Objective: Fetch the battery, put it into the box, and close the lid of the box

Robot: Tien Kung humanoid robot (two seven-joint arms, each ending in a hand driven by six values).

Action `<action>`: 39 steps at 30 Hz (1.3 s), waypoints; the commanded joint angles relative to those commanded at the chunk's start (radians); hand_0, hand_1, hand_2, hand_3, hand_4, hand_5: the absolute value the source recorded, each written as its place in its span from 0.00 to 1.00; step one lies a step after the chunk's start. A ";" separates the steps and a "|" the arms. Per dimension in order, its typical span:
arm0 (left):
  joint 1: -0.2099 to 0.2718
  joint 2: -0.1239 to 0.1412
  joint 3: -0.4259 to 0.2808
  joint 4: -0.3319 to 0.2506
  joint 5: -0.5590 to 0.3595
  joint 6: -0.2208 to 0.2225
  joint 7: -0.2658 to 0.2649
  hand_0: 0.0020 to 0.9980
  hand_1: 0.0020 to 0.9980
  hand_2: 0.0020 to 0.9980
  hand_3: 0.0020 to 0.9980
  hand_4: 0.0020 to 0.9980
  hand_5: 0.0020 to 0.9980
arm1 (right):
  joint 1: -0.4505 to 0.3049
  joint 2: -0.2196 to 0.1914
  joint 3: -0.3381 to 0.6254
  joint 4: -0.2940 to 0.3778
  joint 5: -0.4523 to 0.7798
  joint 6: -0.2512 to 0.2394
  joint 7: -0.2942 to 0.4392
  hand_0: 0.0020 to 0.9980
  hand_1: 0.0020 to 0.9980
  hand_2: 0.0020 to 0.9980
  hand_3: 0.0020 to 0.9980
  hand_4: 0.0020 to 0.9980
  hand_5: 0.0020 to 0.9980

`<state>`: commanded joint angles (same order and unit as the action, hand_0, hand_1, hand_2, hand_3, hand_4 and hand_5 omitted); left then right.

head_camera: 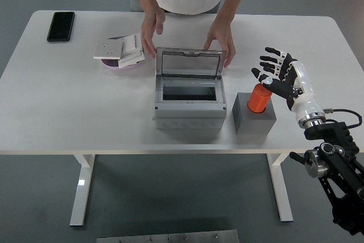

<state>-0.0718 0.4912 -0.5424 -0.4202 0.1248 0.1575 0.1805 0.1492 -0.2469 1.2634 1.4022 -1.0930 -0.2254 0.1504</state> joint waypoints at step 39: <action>0.003 -0.016 0.013 0.001 0.009 -0.015 -0.005 0.62 0.73 0.56 0.58 0.43 0.00 | -0.009 0.090 -0.134 -0.163 0.022 -0.247 0.269 0.68 0.63 0.60 0.70 0.89 0.13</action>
<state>-0.0689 0.4757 -0.5297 -0.4189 0.1338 0.1428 0.1756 0.1404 -0.1567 1.1290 1.2393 -1.0713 -0.4722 0.4190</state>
